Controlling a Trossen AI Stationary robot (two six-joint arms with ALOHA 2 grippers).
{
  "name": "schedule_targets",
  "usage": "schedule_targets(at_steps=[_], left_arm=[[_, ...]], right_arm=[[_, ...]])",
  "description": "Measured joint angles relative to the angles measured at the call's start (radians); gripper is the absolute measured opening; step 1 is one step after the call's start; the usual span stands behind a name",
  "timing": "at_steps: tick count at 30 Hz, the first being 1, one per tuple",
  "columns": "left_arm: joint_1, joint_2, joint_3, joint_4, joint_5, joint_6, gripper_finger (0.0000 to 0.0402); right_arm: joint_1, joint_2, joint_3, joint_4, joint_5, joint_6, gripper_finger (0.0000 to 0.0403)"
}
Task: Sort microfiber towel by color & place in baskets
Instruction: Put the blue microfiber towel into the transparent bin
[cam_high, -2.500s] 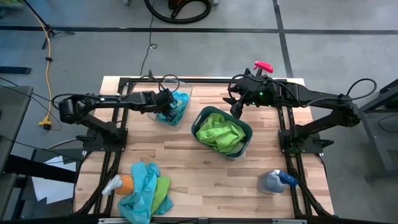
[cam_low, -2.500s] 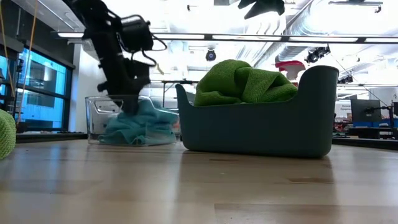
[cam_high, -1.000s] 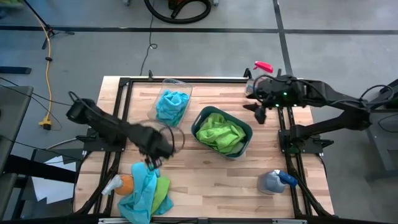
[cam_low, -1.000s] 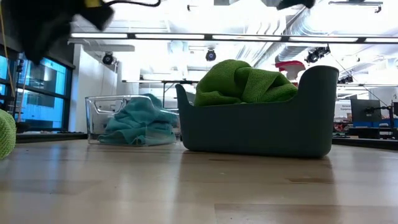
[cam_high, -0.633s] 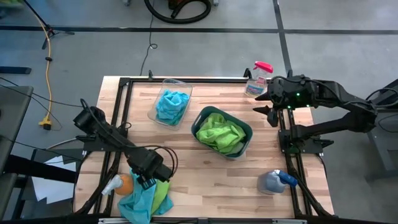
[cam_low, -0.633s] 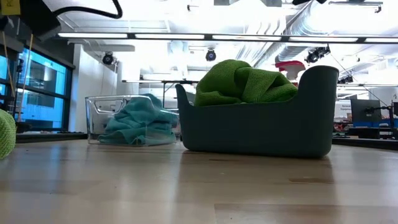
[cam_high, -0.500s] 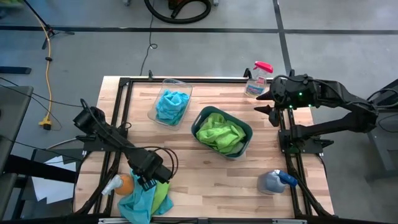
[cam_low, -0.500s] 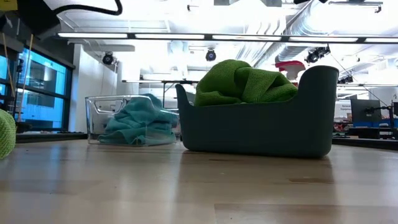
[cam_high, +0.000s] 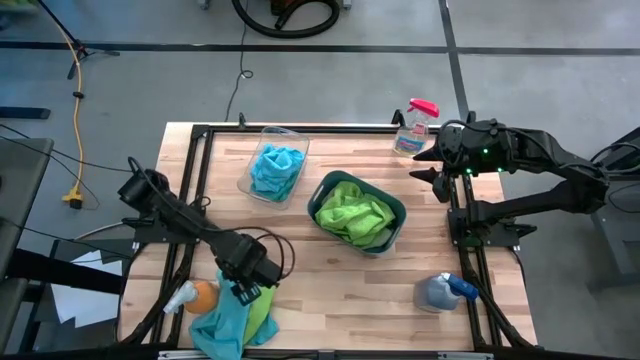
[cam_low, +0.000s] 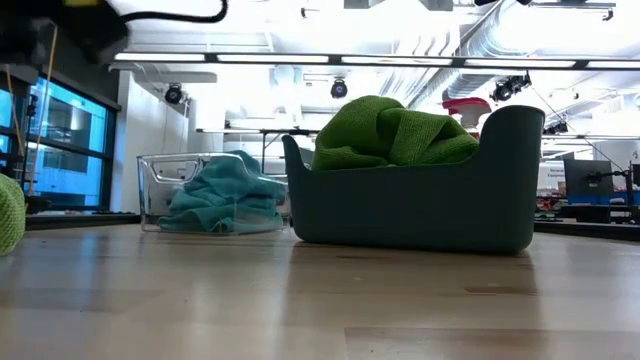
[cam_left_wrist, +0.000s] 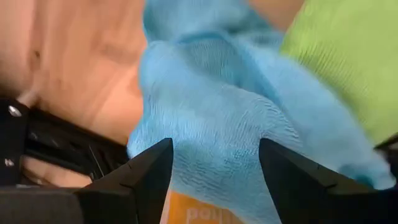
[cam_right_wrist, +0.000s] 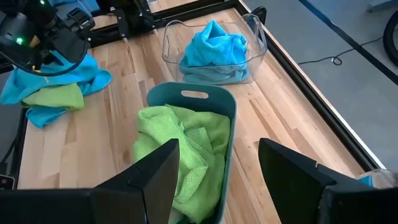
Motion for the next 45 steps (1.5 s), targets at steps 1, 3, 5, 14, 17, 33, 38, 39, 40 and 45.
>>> schedule_targets(at_steps=[1,3,5,14,17,33,38,39,40,45], left_arm=[[0.003,-0.001,0.003,0.001,-0.012,-0.003,0.0227],[0.007,0.000,0.003,-0.001,-0.016,0.000,0.0227],[-0.001,0.000,0.003,-0.002,-0.015,0.009,0.0227],[-0.041,0.000,0.003,-0.029,-0.018,-0.060,0.0227],[-0.057,0.000,0.003,-0.029,-0.018,-0.075,0.0224],[-0.088,-0.036,0.003,-0.029,0.000,0.011,0.0003],[-0.086,-0.102,0.003,-0.047,-0.047,0.001,0.0000],[-0.086,-0.116,0.003,-0.049,-0.053,-0.004,0.0000],[-0.085,-0.128,0.003,-0.053,-0.053,-0.009,0.0000],[-0.080,-0.171,0.003,-0.060,-0.071,-0.064,0.0000]], right_arm=[[0.000,0.000,0.000,0.000,0.000,0.008,0.0218],[0.000,0.000,0.000,0.000,0.000,0.016,0.0218],[0.000,0.000,0.000,0.000,0.000,0.021,0.0218],[0.000,0.000,0.000,0.000,0.001,0.029,0.0218],[0.000,0.000,0.000,0.000,0.002,0.021,0.0218],[0.000,0.000,0.000,0.000,0.004,0.013,0.0218],[0.000,0.001,0.000,0.000,0.005,0.013,0.0218],[0.000,0.000,0.000,0.000,0.004,0.013,0.0218],[0.000,0.000,0.000,0.001,0.005,0.013,0.0218],[0.000,0.001,0.000,0.001,0.005,0.013,0.0218]])
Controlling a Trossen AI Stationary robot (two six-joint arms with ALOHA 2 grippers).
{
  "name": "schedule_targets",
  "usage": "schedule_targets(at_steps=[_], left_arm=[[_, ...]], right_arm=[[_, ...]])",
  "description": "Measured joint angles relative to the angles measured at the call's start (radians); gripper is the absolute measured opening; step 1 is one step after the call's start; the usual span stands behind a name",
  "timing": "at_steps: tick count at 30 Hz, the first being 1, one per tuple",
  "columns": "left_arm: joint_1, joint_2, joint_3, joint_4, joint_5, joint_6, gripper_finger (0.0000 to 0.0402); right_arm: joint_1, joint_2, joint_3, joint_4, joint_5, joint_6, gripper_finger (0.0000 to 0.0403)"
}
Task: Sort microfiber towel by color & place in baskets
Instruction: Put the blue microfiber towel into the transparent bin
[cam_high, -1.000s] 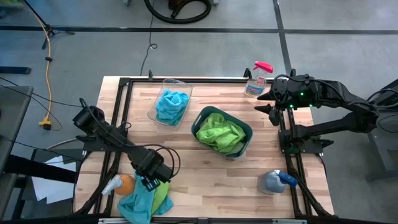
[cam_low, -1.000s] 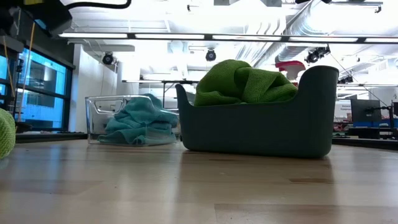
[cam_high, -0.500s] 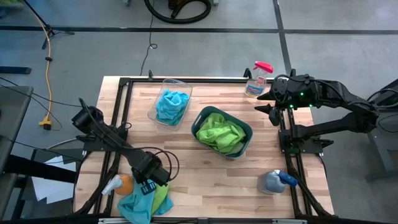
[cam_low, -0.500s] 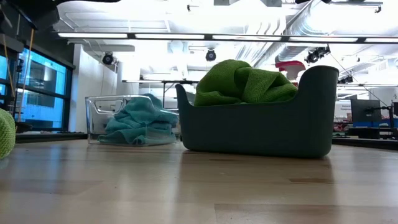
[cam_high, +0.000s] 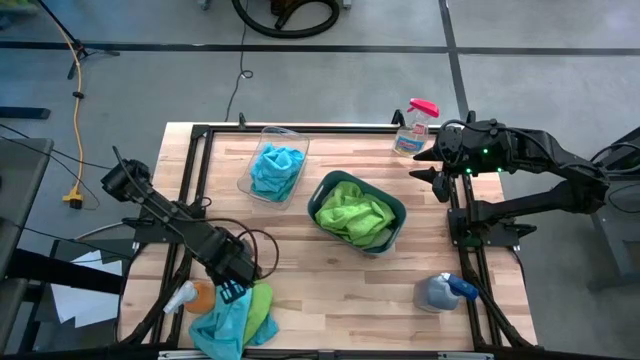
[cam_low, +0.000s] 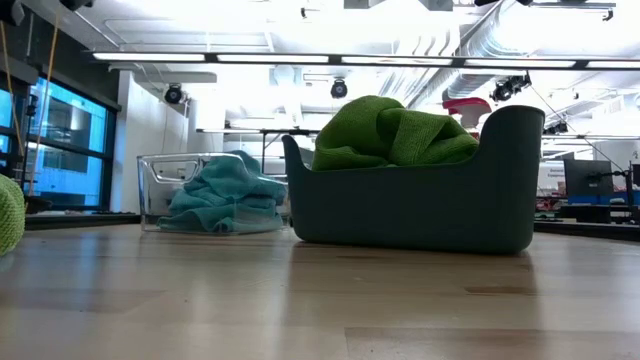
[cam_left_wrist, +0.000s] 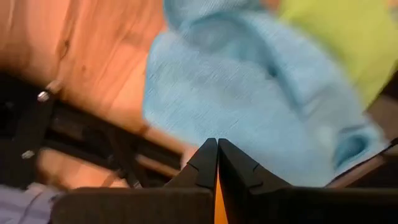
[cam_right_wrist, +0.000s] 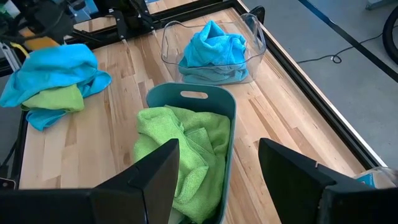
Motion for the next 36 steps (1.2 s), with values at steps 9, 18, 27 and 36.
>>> schedule_targets(at_steps=[9,18,27,36], left_arm=[[-0.011,0.018,0.000,0.161,-0.082,-0.111,0.0063],[-0.059,0.019,0.000,0.198,-0.096,-0.174,0.0176],[-0.059,0.027,0.000,0.254,-0.042,-0.241,0.0206],[-0.042,0.028,0.006,0.331,0.018,-0.323,0.0201]], right_arm=[[0.000,0.000,0.000,0.000,0.000,0.005,0.0218],[0.000,0.000,0.000,0.000,0.000,0.000,0.0218],[0.000,0.000,0.000,0.000,0.000,-0.020,0.0218],[0.000,0.000,0.000,0.000,0.000,-0.026,0.0218]])
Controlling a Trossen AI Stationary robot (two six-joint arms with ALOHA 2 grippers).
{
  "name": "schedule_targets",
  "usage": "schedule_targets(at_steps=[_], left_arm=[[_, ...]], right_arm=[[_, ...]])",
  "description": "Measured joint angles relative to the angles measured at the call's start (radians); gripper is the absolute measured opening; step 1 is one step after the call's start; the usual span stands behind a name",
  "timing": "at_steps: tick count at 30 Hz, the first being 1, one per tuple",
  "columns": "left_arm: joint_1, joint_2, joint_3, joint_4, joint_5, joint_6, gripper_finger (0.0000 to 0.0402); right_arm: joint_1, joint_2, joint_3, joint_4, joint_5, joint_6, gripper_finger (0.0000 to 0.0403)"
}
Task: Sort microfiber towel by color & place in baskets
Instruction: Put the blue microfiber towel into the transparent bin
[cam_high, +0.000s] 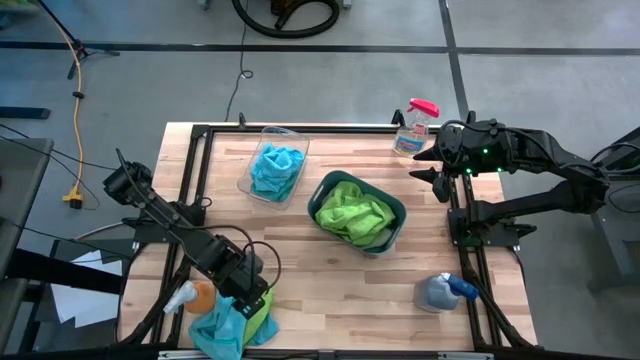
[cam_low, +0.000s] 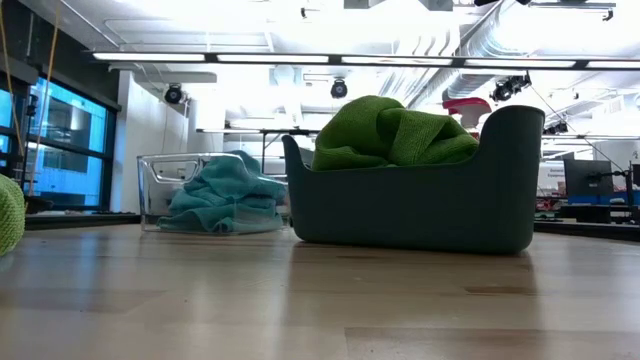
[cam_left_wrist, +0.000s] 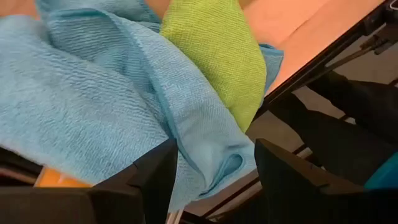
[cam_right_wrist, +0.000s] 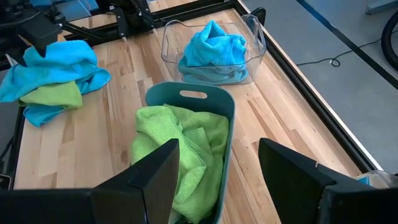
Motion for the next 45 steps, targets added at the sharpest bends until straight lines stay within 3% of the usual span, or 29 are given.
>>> schedule_targets(at_steps=[11,32,36,40,45], left_arm=[[0.009,0.003,0.040,-0.208,-0.075,0.067,0.0200],[0.008,0.159,0.015,-0.194,-0.037,0.190,0.0198],[0.008,0.159,0.015,-0.192,0.001,0.258,0.0146],[0.009,0.159,0.019,-0.196,0.001,0.297,0.0026],[0.009,0.131,0.070,-0.217,-0.020,0.314,0.0004]], right_arm=[[0.000,0.000,0.000,0.000,0.000,0.000,0.0218],[0.000,0.001,0.000,0.000,0.000,0.003,0.0218],[0.000,0.001,0.000,0.000,0.000,0.001,0.0218],[0.000,0.001,0.000,0.000,0.000,0.000,0.0218],[0.000,0.001,0.000,0.000,0.000,0.000,0.0218]])
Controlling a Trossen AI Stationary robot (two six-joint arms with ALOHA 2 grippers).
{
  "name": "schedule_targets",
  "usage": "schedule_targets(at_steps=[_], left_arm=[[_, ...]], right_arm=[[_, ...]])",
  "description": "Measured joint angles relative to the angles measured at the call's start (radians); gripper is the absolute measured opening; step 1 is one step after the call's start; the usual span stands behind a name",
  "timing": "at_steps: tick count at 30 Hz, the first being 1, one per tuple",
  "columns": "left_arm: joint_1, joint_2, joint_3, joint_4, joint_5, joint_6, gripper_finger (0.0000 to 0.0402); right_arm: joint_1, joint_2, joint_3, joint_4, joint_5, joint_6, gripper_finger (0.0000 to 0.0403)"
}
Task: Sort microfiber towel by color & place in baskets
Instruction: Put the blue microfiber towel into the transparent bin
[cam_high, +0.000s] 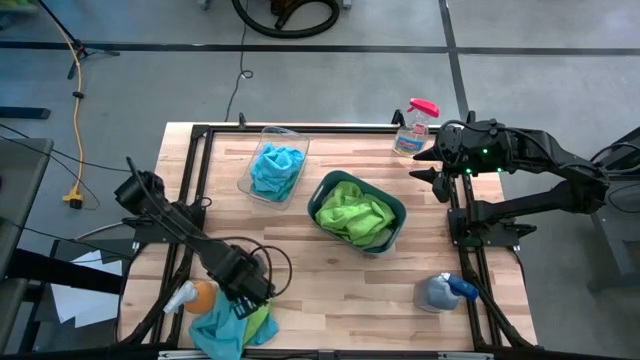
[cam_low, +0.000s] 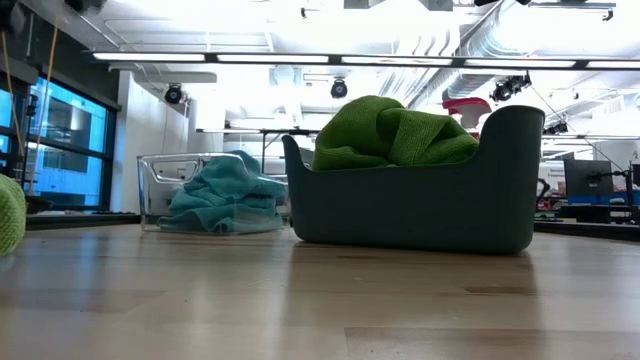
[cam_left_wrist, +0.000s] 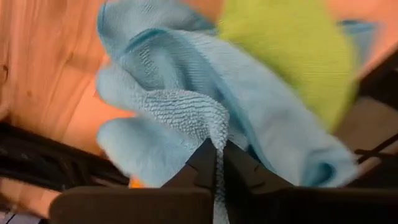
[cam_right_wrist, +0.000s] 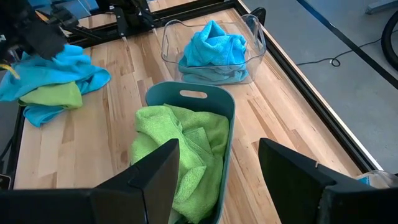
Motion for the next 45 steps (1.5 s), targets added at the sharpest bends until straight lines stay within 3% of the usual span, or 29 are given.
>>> schedule_targets(at_steps=[5,10,13,16,25,31,39,42,45], left_arm=[[0.007,-0.100,0.131,-0.083,-0.092,0.007,0.0001],[0.028,-0.203,0.306,-0.191,-0.279,0.001,0.0001],[0.045,-0.250,0.387,-0.180,-0.391,0.008,0.0001],[0.078,-0.272,0.446,-0.104,-0.438,0.075,0.0000],[0.162,-0.261,0.487,0.331,-0.409,0.466,0.0000],[0.251,-0.219,0.486,0.497,-0.412,0.703,0.0000],[0.396,-0.174,0.485,0.751,-0.422,1.035,0.0000],[0.436,-0.163,0.459,0.944,-0.361,1.153,0.0000],[0.470,-0.166,0.396,1.157,-0.235,1.182,0.0000]], right_arm=[[0.000,0.000,0.000,0.000,0.000,0.000,0.0218],[0.000,0.000,0.000,0.012,0.000,0.003,0.0218],[0.000,0.000,0.000,0.030,0.000,0.003,0.0218],[0.000,0.000,0.000,0.045,0.000,0.003,0.0218],[0.000,0.000,0.000,0.045,0.026,0.032,0.0218],[0.000,0.000,0.000,0.059,0.134,0.065,0.0218],[0.000,0.000,0.000,0.195,0.135,0.082,0.0218],[0.000,0.000,0.000,0.260,0.134,0.082,0.0218],[0.000,0.000,0.000,0.299,0.128,0.083,0.0218]])
